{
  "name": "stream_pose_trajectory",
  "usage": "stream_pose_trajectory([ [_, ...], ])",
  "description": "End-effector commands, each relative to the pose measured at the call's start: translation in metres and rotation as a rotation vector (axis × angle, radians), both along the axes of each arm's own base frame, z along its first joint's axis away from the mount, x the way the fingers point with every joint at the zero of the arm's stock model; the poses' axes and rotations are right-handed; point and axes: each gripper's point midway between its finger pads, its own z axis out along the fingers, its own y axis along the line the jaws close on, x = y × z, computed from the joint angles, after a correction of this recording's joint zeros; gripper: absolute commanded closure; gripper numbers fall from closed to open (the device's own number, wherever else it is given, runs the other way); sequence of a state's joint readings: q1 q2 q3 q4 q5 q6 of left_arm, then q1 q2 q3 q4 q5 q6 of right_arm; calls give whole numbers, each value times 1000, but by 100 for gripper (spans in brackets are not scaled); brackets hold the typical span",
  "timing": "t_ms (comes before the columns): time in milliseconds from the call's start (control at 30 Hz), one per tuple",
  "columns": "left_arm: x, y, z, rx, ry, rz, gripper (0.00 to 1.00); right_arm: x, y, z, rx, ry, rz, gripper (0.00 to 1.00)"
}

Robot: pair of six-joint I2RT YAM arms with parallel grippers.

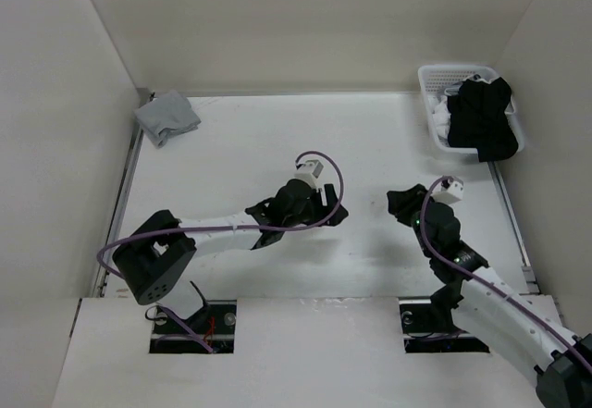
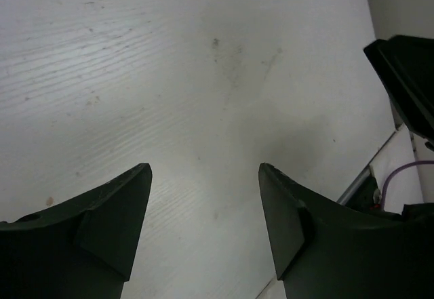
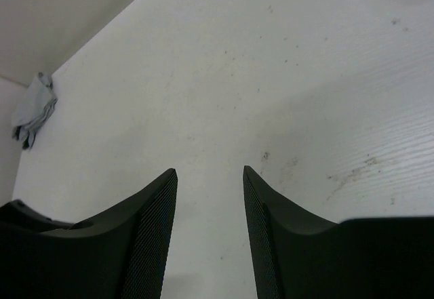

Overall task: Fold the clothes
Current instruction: Grab the tank top from the pile

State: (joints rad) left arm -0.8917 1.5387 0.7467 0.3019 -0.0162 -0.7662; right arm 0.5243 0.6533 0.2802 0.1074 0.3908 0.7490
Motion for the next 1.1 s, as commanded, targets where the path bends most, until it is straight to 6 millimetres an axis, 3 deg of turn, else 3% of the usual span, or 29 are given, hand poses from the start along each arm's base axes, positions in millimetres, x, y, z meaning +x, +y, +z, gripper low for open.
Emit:
stream_pose_trajectory([
  [0,-6,-10,33,-88,-104,-57,37,8,-21,23,-15,-13,-102,52],
  [67,-11,-10,29,-89,-120,-70,37,13,-32,30,-22,-20,-148,58],
  [167,-13,-9,24,-91,-133,-82,39,23,-50,44,-36,-35,-209,77],
  [233,-16,-9,23,-113,-153,-88,52,38,-74,61,-72,-43,-292,97],
  [267,-16,-9,25,-119,-162,-91,56,45,-86,68,-84,-41,-331,100],
  [300,-17,-10,27,-130,-178,-95,67,52,-97,73,-88,-38,-367,100],
  [367,-18,-9,29,-127,-202,-105,89,85,-141,94,-102,-28,-505,100],
  [467,-15,-3,26,-120,-208,-87,93,119,-181,105,-123,-25,-603,100],
  [567,-8,4,26,-118,-215,-57,91,168,-243,107,-155,11,-709,93],
  [700,1,12,22,-114,-215,-25,79,213,-290,92,-189,108,-723,74],
  [767,2,12,21,-121,-214,-23,71,231,-319,73,-203,176,-751,63],
  [900,4,12,16,-114,-210,-24,67,247,-351,55,-211,206,-780,52],
  [1067,4,5,4,-105,-179,-42,65,278,-363,31,-156,211,-689,51],
])
